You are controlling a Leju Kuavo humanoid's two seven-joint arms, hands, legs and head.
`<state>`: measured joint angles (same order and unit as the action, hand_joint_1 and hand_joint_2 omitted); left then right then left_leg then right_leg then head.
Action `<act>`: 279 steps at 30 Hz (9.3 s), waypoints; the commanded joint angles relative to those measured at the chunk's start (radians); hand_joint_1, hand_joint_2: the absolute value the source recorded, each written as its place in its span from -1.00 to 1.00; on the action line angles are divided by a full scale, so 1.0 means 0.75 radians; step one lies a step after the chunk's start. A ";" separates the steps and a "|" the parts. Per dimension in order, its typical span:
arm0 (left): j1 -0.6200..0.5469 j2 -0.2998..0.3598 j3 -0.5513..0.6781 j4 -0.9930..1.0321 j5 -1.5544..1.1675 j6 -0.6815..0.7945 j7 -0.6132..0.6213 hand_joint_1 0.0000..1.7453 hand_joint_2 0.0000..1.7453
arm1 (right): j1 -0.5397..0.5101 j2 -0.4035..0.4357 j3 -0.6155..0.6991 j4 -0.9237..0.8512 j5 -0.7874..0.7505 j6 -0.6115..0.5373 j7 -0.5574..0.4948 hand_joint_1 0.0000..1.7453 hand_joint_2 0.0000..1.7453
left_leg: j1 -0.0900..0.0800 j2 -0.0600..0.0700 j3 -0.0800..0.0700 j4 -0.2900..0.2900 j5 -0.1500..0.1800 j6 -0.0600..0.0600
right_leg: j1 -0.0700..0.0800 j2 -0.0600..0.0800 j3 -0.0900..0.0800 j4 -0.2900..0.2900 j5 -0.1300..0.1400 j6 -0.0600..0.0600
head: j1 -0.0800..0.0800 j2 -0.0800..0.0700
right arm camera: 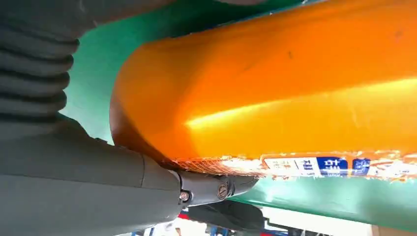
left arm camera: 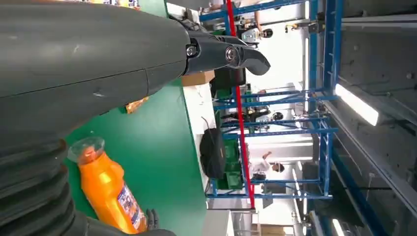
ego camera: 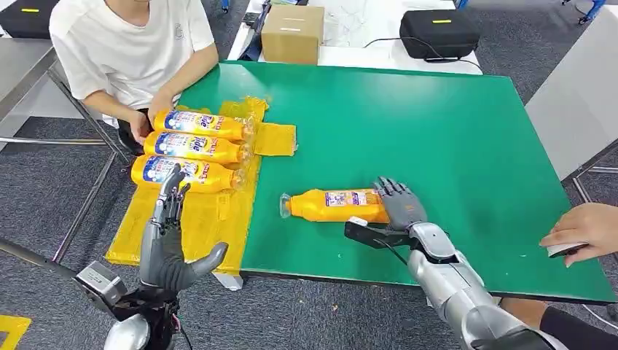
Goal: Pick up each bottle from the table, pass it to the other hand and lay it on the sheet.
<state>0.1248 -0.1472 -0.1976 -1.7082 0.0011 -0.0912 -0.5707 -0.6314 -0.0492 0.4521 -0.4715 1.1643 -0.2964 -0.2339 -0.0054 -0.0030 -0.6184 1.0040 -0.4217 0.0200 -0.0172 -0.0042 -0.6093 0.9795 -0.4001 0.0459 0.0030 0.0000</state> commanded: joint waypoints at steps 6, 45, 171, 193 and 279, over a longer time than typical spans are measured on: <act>-0.070 0.033 0.014 0.075 -0.007 -0.007 -0.012 -1.00 1.00 | -0.103 -0.002 0.102 0.131 0.013 -0.004 -0.043 0.70 1.00 | 0.001 0.000 0.004 0.000 -0.001 -0.002 | 0.001 0.000 0.003 0.000 -0.001 -0.002 | 0.000 0.000; 0.181 0.096 -0.402 0.324 -0.094 0.096 -0.020 -1.00 1.00 | 0.810 0.098 -0.261 -0.729 -0.643 -0.312 -0.397 1.00 1.00 | 0.002 -0.006 0.014 -0.005 -0.008 -0.002 | 0.002 -0.005 0.016 -0.005 -0.009 -0.003 | 0.000 0.000; -0.167 0.096 -0.213 0.265 0.320 0.078 0.127 1.00 1.00 | 0.780 0.273 -0.033 -0.917 -0.983 -0.441 -0.594 -1.00 -1.00 | 0.001 -0.001 0.009 -0.001 -0.012 -0.001 | 0.001 0.000 0.010 -0.001 -0.013 0.000 | 0.000 0.000; -0.502 0.185 -0.177 0.752 -0.876 0.687 0.352 1.00 1.00 | 0.772 0.347 -0.081 -0.955 -1.162 -0.392 -0.617 -1.00 -1.00 | 0.001 -0.004 0.009 -0.003 -0.009 -0.001 | 0.001 -0.004 0.009 -0.002 -0.012 0.000 | 0.000 0.000; -0.178 -0.013 -0.120 0.119 0.440 0.141 0.205 -1.00 1.00 | 1.000 0.257 -0.037 -1.449 -1.258 -0.536 -0.619 -1.00 -1.00 | 0.002 0.000 0.013 -0.001 -0.012 -0.003 | 0.001 0.001 0.014 -0.001 -0.013 -0.001 | 0.000 0.000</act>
<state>-0.0270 -0.1499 -0.2937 -1.6010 0.3277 0.0164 -0.4208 0.1103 0.1732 0.4162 -1.5072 0.2285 -0.6947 -0.6992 -0.0051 -0.0035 -0.6124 1.0035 -0.4291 0.0189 -0.0172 -0.0040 -0.6033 0.9792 -0.4085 0.0468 0.0034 0.0000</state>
